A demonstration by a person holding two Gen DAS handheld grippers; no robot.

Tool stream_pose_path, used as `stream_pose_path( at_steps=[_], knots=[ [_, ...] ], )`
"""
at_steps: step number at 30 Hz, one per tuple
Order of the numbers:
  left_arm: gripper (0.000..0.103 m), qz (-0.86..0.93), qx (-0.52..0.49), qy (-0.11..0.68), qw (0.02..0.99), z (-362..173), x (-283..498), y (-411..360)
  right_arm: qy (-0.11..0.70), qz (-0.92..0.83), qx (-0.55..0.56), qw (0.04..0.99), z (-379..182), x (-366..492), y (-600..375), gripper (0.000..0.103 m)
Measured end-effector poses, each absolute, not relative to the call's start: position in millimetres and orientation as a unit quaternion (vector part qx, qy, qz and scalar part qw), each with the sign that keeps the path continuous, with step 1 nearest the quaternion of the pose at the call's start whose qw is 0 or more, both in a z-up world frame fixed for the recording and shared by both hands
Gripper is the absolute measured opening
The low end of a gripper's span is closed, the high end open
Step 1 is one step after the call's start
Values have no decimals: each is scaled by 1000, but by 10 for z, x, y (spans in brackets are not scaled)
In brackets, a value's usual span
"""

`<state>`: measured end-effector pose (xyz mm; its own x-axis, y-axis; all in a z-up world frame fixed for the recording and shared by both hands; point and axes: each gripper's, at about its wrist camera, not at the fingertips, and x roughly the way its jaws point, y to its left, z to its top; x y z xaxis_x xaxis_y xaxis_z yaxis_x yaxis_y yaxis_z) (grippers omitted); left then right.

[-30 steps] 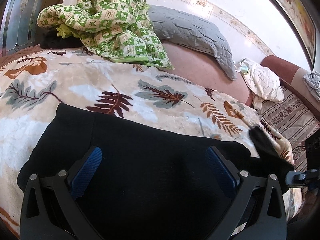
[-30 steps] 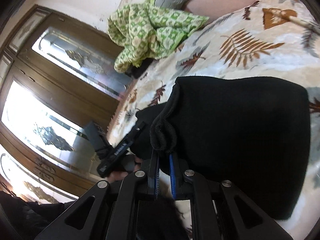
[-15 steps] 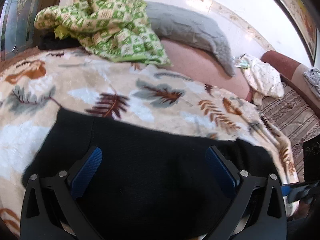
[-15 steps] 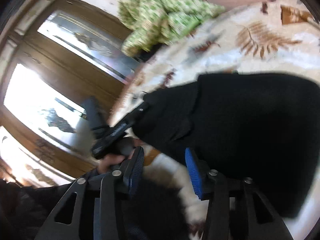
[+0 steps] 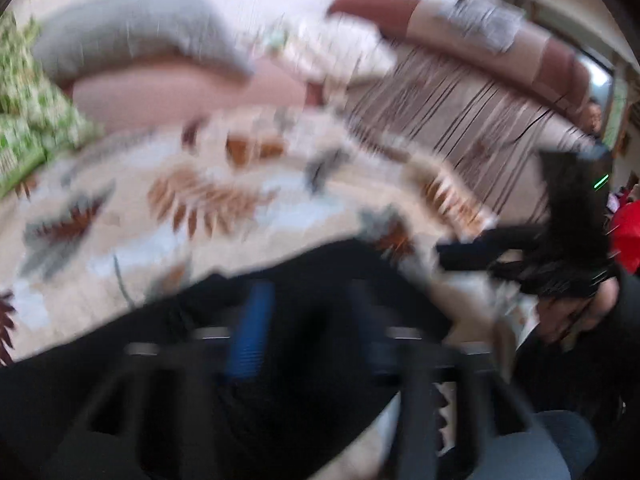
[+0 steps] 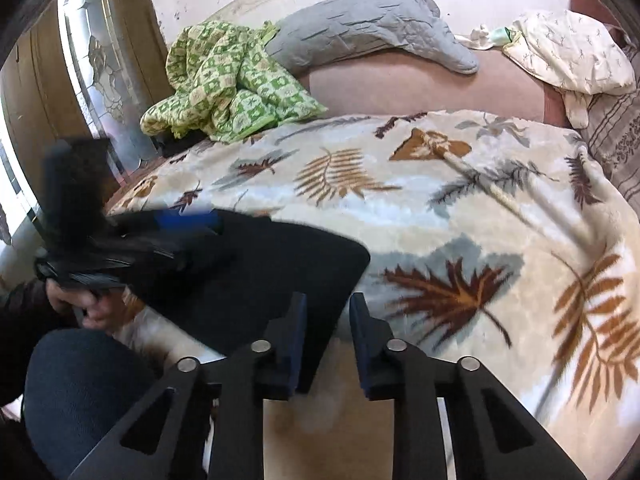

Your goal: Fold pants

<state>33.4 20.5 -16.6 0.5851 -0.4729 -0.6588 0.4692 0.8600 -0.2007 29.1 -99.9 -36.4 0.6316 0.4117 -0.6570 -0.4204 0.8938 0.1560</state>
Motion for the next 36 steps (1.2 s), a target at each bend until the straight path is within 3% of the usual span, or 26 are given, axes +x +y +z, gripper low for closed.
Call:
stream_pose_path(
  at_steps=[5, 12, 20, 24, 29, 32, 34, 35, 36],
  knots=[
    [1, -242, -28, 393, 887, -425, 368, 363, 358, 223, -4, 907, -403, 585, -901, 12],
    [1, -228, -50, 376, 897, -549, 289, 419, 411, 189, -94, 887, -846, 908, -472, 11],
    [1, -228, -82, 370, 897, -551, 229, 514, 359, 233, -20, 903, -473, 495, -762, 14],
    [1, -222, -85, 363, 901, -572, 193, 501, 428, 226, -44, 874, -724, 388, -731, 16],
    [1, -219, -81, 362, 902, -567, 199, 495, 434, 231, -20, 871, -802, 433, -786, 16],
    [1, -216, -75, 361, 904, -560, 198, 479, 434, 233, -16, 870, -802, 425, -757, 27],
    [1, -214, -74, 362, 904, -554, 197, 470, 429, 231, -32, 873, -814, 394, -699, 48],
    [1, -217, -76, 362, 904, -553, 194, 470, 440, 199, -52, 874, -844, 392, -658, 87],
    [1, -224, -79, 363, 901, -552, 195, 468, 457, 157, -58, 874, -890, 410, -670, 102]
  ],
)
